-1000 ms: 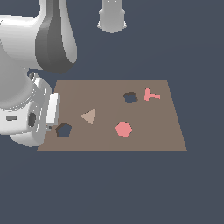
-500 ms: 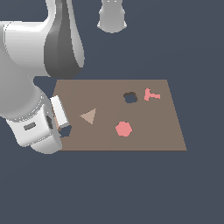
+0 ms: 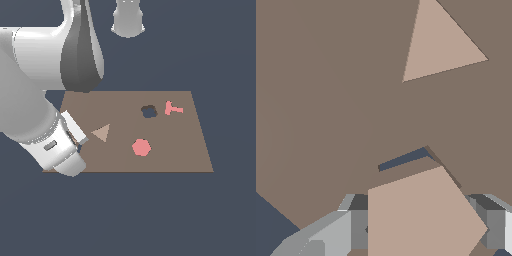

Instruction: Insert a designated object into the corresponding slot on a board.

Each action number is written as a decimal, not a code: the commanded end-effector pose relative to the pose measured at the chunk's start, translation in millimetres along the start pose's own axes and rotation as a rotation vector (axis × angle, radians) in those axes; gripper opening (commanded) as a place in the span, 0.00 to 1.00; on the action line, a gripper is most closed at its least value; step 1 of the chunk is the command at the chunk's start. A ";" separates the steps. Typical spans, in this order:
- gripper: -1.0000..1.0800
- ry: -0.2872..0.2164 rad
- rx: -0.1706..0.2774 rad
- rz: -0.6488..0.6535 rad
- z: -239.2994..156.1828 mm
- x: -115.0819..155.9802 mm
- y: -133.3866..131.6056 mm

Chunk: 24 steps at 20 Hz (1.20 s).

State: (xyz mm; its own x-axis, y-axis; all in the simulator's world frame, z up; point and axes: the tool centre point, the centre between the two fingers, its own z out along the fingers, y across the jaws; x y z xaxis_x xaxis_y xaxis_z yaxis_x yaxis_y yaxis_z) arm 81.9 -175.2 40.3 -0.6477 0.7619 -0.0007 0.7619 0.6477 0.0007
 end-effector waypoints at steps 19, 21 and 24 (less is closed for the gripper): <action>0.96 0.000 0.001 -0.070 9.7 4.1 5.5; 0.96 0.000 0.001 -0.070 9.7 4.1 5.5; 0.96 0.000 0.001 -0.070 9.7 4.1 5.5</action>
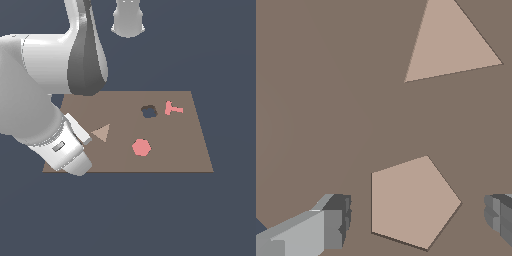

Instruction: Insert a designated object into the corresponding slot on a board.

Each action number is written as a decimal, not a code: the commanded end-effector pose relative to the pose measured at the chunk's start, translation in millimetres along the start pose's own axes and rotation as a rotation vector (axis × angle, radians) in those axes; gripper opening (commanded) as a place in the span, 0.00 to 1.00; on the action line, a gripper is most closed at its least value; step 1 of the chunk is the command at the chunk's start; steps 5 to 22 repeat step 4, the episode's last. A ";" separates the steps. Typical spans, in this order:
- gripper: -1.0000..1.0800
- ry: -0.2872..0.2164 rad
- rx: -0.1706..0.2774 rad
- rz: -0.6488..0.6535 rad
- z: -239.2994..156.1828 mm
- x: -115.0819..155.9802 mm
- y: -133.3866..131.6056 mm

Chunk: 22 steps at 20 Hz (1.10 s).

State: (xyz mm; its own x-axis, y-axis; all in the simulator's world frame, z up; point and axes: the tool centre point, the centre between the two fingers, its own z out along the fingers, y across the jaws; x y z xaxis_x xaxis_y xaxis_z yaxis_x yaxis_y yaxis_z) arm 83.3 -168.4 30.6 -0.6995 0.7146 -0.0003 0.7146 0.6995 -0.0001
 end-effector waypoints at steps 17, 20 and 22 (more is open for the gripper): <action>0.96 0.000 0.000 0.000 -0.1 -0.1 0.0; 0.96 0.000 0.000 0.000 -0.1 -0.1 0.0; 0.96 0.000 0.000 0.000 -0.1 -0.1 0.0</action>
